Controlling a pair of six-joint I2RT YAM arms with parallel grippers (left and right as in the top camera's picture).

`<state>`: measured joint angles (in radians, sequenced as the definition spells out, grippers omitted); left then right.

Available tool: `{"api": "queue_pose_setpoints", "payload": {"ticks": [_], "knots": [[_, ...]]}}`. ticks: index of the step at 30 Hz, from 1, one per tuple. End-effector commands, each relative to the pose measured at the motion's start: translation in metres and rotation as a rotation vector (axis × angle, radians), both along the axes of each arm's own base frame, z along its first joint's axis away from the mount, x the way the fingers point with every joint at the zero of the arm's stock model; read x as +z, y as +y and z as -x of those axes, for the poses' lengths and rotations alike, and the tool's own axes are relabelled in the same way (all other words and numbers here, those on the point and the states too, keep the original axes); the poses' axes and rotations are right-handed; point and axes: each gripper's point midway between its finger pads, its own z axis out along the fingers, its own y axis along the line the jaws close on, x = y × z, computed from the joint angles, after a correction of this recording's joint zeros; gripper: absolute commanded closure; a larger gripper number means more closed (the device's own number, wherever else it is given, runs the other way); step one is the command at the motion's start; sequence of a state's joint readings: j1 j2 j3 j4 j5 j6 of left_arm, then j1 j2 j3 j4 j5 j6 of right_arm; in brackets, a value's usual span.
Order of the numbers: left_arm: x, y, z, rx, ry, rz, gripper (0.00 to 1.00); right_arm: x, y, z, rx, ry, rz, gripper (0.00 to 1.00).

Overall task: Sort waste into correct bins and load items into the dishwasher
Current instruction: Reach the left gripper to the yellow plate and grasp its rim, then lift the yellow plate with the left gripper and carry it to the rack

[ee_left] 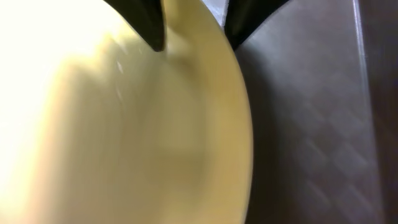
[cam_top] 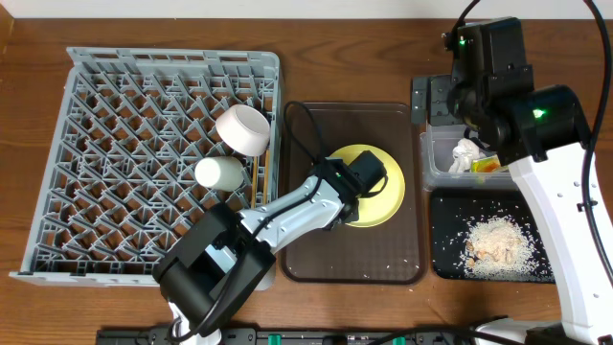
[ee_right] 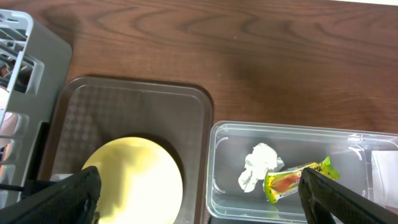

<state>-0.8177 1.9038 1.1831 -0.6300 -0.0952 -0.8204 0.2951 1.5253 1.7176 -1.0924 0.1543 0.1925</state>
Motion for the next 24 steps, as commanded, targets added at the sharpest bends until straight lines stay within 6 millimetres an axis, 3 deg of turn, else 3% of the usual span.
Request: {"api": "queue_pose_setpoints", "payload": {"ticks": [1,7,12,13,16,17,21,24], "knots": [[0.002,0.021,-0.015,0.008,-0.094,-0.114,0.63,0.002,-0.004,-0.001,-0.001,-0.006,0.016,0.01],[-0.002,0.014,-0.023,0.012,-0.126,-0.091,0.63,0.002,-0.004,-0.001,-0.001,-0.006,0.016,0.01],[-0.027,0.011,-0.019,0.008,-0.079,-0.096,0.63,0.001,-0.004,-0.001,-0.001,-0.005,0.016,0.01],[-0.039,0.015,-0.016,0.006,-0.055,-0.123,0.66,0.001,-0.004,-0.001,-0.001,-0.005,0.016,0.01],[-0.049,0.019,-0.012,0.004,-0.032,-0.146,0.79,0.002,-0.004,-0.001,-0.001,-0.006,0.016,0.01],[-0.049,0.019,-0.011,0.004,-0.029,-0.149,0.91,0.001,-0.004,-0.001,-0.001,-0.005,0.016,0.01],[-0.036,0.017,-0.014,0.005,-0.05,-0.129,0.93,0.001,-0.004,-0.001,-0.001,-0.005,0.016,0.01],[-0.01,0.022,-0.026,0.019,-0.134,-0.141,0.93,0.001,-0.004,-0.001,-0.001,-0.005,0.016,0.01]]}}
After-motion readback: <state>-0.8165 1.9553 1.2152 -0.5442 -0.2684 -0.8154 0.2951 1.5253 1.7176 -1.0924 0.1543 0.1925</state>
